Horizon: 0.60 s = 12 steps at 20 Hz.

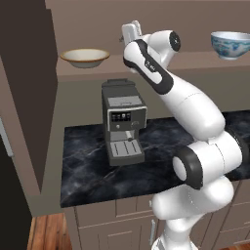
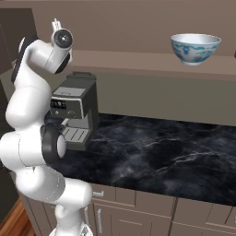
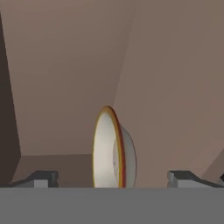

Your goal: Move the bowls from the cabinet to the plates on the dining table.

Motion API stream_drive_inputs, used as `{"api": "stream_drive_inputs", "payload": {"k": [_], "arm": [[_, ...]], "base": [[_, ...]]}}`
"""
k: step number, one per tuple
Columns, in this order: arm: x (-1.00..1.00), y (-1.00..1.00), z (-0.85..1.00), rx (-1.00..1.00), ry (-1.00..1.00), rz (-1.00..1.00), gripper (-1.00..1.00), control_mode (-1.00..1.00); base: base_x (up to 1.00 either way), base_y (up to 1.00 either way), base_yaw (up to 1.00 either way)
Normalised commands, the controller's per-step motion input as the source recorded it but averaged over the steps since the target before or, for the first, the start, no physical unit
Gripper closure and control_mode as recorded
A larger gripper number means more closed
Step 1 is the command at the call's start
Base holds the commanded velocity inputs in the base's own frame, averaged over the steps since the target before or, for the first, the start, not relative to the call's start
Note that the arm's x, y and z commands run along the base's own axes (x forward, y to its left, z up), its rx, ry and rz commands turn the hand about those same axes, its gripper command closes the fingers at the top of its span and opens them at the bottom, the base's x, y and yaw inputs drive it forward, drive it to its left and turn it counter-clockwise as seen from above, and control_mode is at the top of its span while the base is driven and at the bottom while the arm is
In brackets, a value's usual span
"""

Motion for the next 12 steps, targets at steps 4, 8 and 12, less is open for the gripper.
{"api": "stream_drive_inputs", "payload": {"k": [4, 8, 12], "arm": [[0.18, 0.21, 0.0, 0.01, 0.11, 0.0, -1.0, -1.0], [0.14, 0.21, -0.05, 0.0, 0.03, 0.0, -1.0, -1.0], [0.1, 0.22, -0.13, 0.0, 0.0, 0.0, -1.0, -1.0]], "base": [[0.0, 0.0, 0.0], [0.0, 0.0, 0.0], [0.0, 0.0, 0.0]]}}
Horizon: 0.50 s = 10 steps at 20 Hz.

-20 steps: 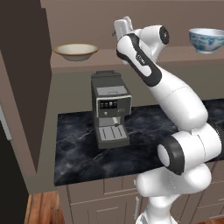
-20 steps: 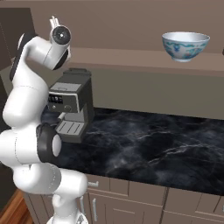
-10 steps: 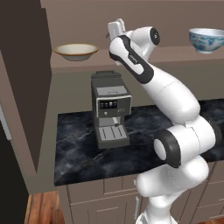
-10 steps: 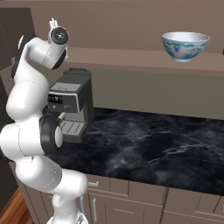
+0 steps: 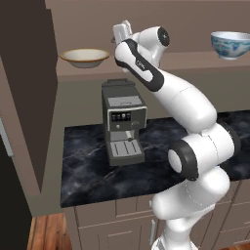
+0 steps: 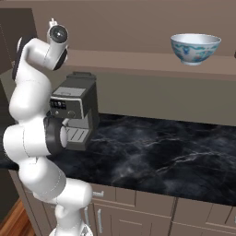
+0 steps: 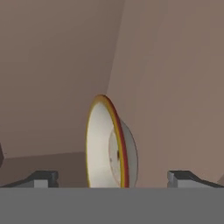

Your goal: Move the bowls from the cabinet to the plates on the dining table.

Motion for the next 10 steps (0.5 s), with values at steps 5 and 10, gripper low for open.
{"api": "stream_drive_inputs", "payload": {"k": [5, 10], "arm": [[0.15, 0.2, -0.13, 0.0, 0.0, 0.0, -1.0, -1.0], [0.24, 0.11, -0.04, 0.01, 0.02, 0.0, -1.0, -1.0]], "base": [[0.0, 0.0, 0.0], [0.0, 0.0, 0.0]]}}
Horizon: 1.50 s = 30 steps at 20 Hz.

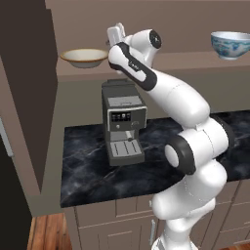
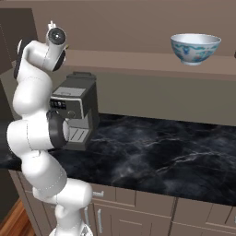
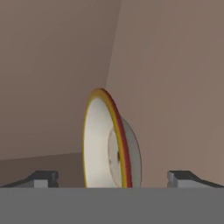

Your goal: Move the bowls from the cabinet to the plates on the dining table.

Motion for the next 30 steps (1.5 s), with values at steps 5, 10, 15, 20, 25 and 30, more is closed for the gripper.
{"api": "stream_drive_inputs", "payload": {"k": [5, 10, 15, 20, 25, 30], "arm": [[0.27, 0.13, -0.06, 0.01, 0.02, 0.01, -1.0, -1.0], [0.28, 0.13, -0.1, 0.0, 0.02, 0.02, -1.0, -1.0], [0.34, 0.14, -0.1, 0.0, 0.06, 0.03, -1.0, -1.0], [0.31, 0.11, -0.14, 0.0, 0.04, 0.04, -1.0, -1.0], [0.16, 0.07, -0.24, 0.0, 0.0, 0.05, -1.0, -1.0], [0.08, 0.09, -0.3, 0.0, -0.02, 0.05, -1.0, -1.0]], "base": [[0.0, 0.0, 0.0], [0.0, 0.0, 0.0], [0.0, 0.0, 0.0], [0.0, 0.0, 0.0], [0.0, 0.0, 0.0], [0.0, 0.0, 0.0]]}}
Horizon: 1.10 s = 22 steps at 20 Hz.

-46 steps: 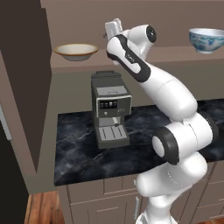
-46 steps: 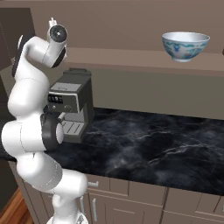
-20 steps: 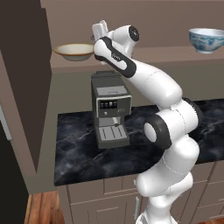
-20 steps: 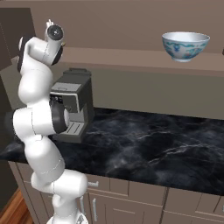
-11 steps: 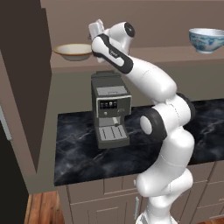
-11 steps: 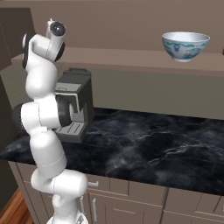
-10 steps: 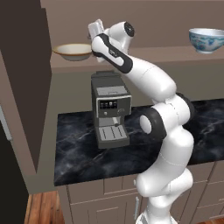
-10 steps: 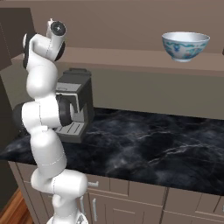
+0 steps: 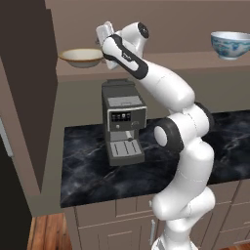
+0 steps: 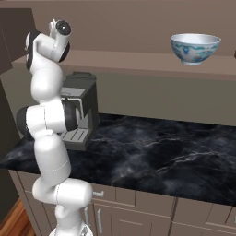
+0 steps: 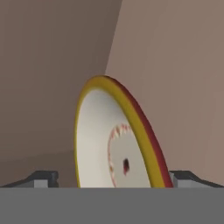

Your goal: Move the bowls from the cabinet to the plates on the dining table.

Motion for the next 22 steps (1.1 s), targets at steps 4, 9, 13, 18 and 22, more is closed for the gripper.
{"api": "stream_drive_inputs", "payload": {"k": [4, 9, 13, 18, 22], "arm": [[0.16, 0.07, -0.29, 0.0, -0.01, 0.05, -1.0, -1.0], [0.12, 0.08, -0.4, 0.0, 0.0, 0.06, -1.0, -1.0], [0.09, 0.07, -0.56, -0.03, 0.0, 0.06, -1.0, -1.0], [0.04, 0.05, -0.62, -0.05, 0.0, 0.06, -1.0, -1.0], [0.0, 0.02, -0.62, -0.04, 0.0, 0.05, -1.0, -1.0]], "base": [[0.0, 0.0, 0.0], [0.0, 0.0, 0.0], [0.0, 0.0, 0.0], [0.0, 0.0, 0.0], [0.0, 0.0, 0.0]]}}
